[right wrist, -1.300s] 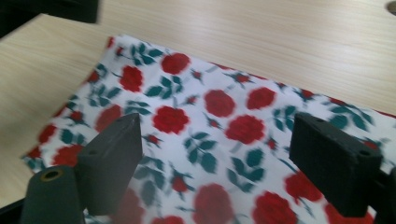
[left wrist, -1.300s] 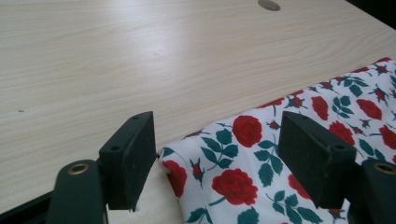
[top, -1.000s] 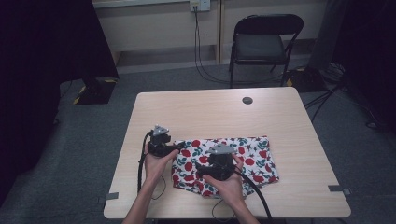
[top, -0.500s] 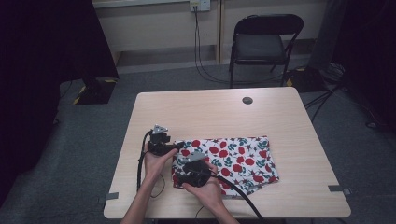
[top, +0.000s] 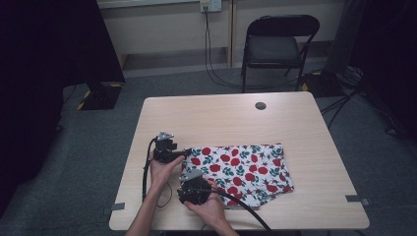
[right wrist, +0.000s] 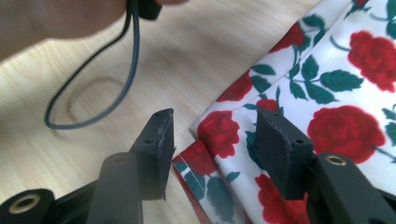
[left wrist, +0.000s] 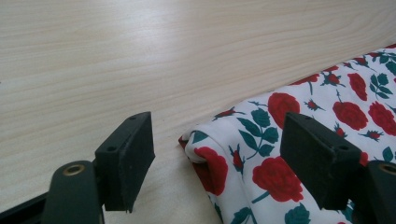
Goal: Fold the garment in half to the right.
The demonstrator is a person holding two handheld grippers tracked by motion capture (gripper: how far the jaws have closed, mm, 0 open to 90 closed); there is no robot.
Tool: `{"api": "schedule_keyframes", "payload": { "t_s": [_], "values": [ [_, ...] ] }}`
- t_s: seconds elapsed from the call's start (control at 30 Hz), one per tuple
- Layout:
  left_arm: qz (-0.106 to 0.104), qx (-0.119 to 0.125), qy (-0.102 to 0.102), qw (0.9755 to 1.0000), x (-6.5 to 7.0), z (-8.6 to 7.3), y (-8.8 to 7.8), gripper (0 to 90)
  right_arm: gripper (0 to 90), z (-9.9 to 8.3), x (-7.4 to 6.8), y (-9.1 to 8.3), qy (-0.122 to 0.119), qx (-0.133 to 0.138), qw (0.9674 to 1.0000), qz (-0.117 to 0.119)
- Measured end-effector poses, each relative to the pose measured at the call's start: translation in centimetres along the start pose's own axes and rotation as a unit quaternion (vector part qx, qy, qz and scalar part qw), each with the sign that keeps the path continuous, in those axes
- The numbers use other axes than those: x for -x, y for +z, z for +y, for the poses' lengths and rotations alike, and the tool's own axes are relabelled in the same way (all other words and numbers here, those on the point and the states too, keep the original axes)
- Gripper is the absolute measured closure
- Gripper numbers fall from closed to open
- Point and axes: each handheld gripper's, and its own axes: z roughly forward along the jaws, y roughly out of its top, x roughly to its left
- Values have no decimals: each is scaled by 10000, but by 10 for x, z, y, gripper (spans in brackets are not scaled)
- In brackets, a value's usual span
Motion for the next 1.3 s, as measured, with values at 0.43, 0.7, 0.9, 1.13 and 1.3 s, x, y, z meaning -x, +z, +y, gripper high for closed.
{"api": "schedule_keyframes", "payload": {
  "t_s": [0.43,0.7,0.9,1.13,1.3],
  "values": [
    [48,-50,-124,9999,-3,-1,3,231,664,-6,-7,-1,-278,43,9988,-406],
    [-16,-90,-296,9995,-7,-4,9,247,843,-8,-2,-2,14,127,9986,-513],
    [-123,-138,-327,9993,-8,-7,16,326,858,-9,-2,-2,64,166,9984,-540],
    [-81,-201,-355,9991,-8,-9,24,385,858,-9,-1,-2,74,169,9985,-517],
    [-56,-284,-322,9991,-7,-10,28,417,858,-9,-1,-2,93,180,9984,-520]
  ]
}}
